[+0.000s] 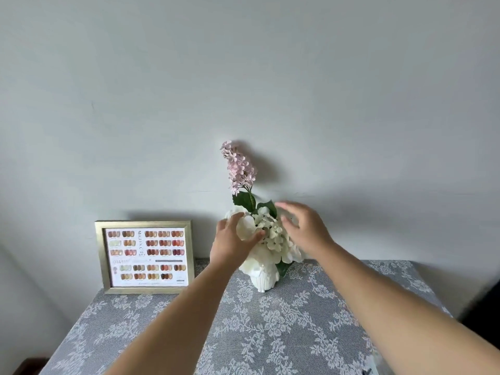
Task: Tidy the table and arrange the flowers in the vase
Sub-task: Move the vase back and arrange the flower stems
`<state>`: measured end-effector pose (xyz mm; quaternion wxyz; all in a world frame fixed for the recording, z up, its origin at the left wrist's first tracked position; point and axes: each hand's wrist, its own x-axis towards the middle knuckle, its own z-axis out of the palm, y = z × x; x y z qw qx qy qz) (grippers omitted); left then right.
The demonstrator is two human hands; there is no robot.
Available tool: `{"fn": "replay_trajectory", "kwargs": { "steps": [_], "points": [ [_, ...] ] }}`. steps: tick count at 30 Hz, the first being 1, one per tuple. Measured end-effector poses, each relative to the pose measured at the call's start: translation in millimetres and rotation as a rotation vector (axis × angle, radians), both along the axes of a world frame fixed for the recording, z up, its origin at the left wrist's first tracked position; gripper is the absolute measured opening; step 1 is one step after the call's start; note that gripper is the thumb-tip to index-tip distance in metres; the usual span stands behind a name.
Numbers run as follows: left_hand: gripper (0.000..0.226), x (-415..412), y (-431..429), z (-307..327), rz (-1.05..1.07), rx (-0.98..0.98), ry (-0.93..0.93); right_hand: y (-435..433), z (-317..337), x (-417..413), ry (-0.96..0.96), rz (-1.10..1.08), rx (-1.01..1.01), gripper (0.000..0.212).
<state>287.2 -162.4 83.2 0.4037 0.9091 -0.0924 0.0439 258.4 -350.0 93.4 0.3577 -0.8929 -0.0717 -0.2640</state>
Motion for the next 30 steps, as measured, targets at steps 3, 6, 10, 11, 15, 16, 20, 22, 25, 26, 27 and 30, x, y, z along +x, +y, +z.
{"fn": "replay_trajectory", "kwargs": {
  "steps": [3, 6, 10, 11, 15, 16, 20, 22, 25, 26, 27, 30],
  "points": [
    [0.082, 2, 2, -1, 0.024, -0.016, -0.008, 4, 26, 22, -0.052, -0.093, 0.119, 0.026],
    [0.087, 3, 4, -1, 0.033, -0.019, -0.009, 10, 39, 52, 0.116, -0.143, 0.085, 0.02],
    [0.086, 5, 6, -2, 0.022, -0.028, -0.012, 22, 38, 83, 0.33, -0.104, 0.113, 0.015],
    [0.085, 5, 7, -2, 0.022, -0.033, -0.016, 25, 39, 90, 0.355, -0.098, 0.126, 0.016],
    [0.087, 6, 7, -4, 0.015, -0.056, -0.029, 35, 40, 107, 0.465, -0.087, 0.128, 0.023],
    [0.086, 6, 7, -5, 0.017, -0.06, -0.03, 37, 40, 110, 0.468, -0.091, 0.146, 0.023],
    [0.083, 6, 7, -6, 0.027, -0.063, -0.04, 42, 41, 111, 0.453, -0.086, 0.148, 0.018],
    [0.082, 6, 7, -5, 0.036, -0.065, -0.038, 40, 41, 106, 0.42, -0.076, 0.179, 0.011],
    [0.083, 6, 6, -3, 0.047, -0.072, -0.029, 34, 40, 93, 0.364, -0.089, 0.244, 0.02],
    [0.084, 6, 5, -3, 0.052, -0.074, -0.025, 32, 39, 88, 0.357, -0.092, 0.242, 0.023],
    [0.083, 6, 5, -2, 0.056, -0.077, -0.023, 30, 38, 83, 0.358, -0.088, 0.236, 0.024],
    [0.083, 5, 2, 1, 0.055, -0.082, -0.025, 27, 34, 73, 0.377, -0.085, 0.193, 0.026]
  ]
}}
